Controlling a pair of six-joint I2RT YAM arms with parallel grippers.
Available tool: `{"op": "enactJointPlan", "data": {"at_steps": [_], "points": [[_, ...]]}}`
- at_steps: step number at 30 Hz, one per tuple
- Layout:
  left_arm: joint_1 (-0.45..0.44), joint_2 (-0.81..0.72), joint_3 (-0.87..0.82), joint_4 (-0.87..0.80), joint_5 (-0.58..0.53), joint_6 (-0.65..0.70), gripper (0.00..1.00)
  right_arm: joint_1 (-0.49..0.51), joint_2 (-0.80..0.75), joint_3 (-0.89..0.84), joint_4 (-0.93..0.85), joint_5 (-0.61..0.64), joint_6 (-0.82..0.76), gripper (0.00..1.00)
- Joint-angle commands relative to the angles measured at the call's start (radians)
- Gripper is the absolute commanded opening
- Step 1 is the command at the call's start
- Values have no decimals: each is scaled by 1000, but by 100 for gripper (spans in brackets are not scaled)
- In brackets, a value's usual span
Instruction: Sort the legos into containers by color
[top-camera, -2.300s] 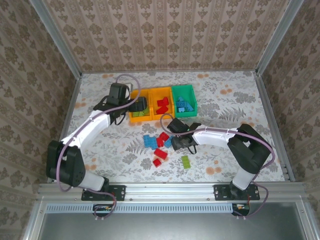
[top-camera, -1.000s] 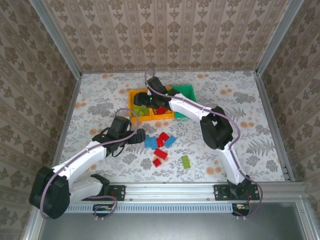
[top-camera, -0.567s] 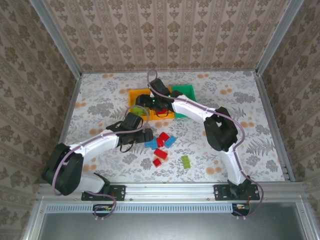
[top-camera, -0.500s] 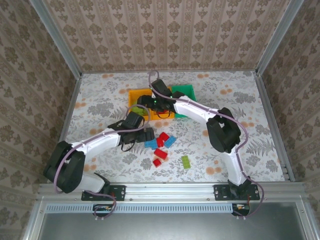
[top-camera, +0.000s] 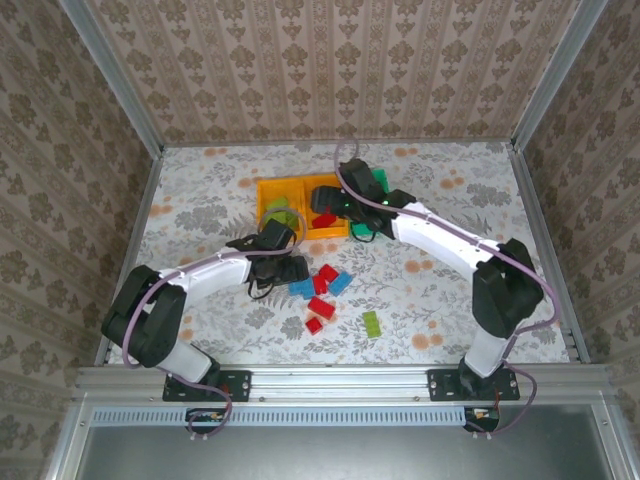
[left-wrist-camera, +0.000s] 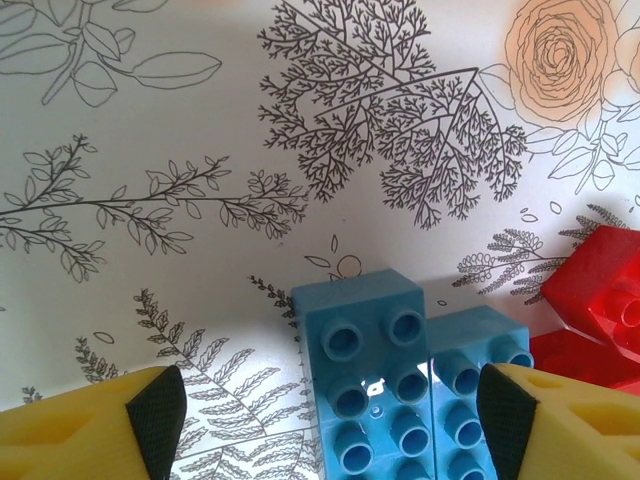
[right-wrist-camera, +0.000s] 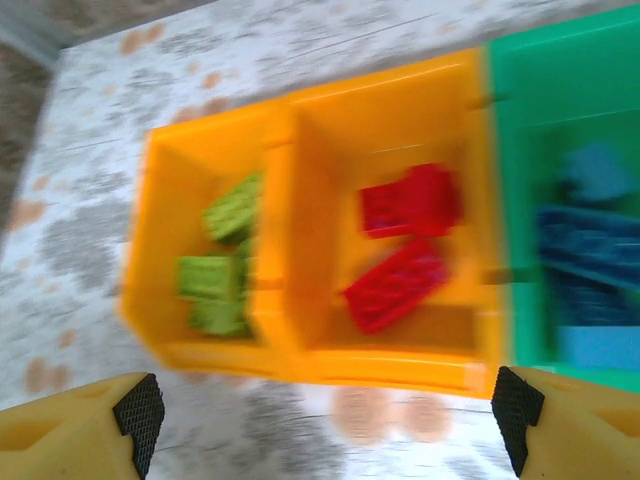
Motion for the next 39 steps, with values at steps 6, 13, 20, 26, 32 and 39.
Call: {"op": "enactJointPlan", "data": {"at_steps": [6,13,20,26,32,39], "points": [[-17,46,52,-32,0,-21,74,-191,-64,-202,-53,178,-104,83],[-23,67,59,-35,0,-20,73,-248,2,-198,-22,170,-161,67],[-29,76,57,-34,-4,-21,68,-272,113,-121,-17,145,-213,55],[-33,89,46,-34,-17,-28,66,-272,158,-79,-25,108,-211,49],[-32,76,35,-30,-22,-28,66,-270,143,-91,-27,82,-198,48],[-9,13,-8,-35,-38,-33,69,-270,111,-114,-28,83,-192,49]]}}
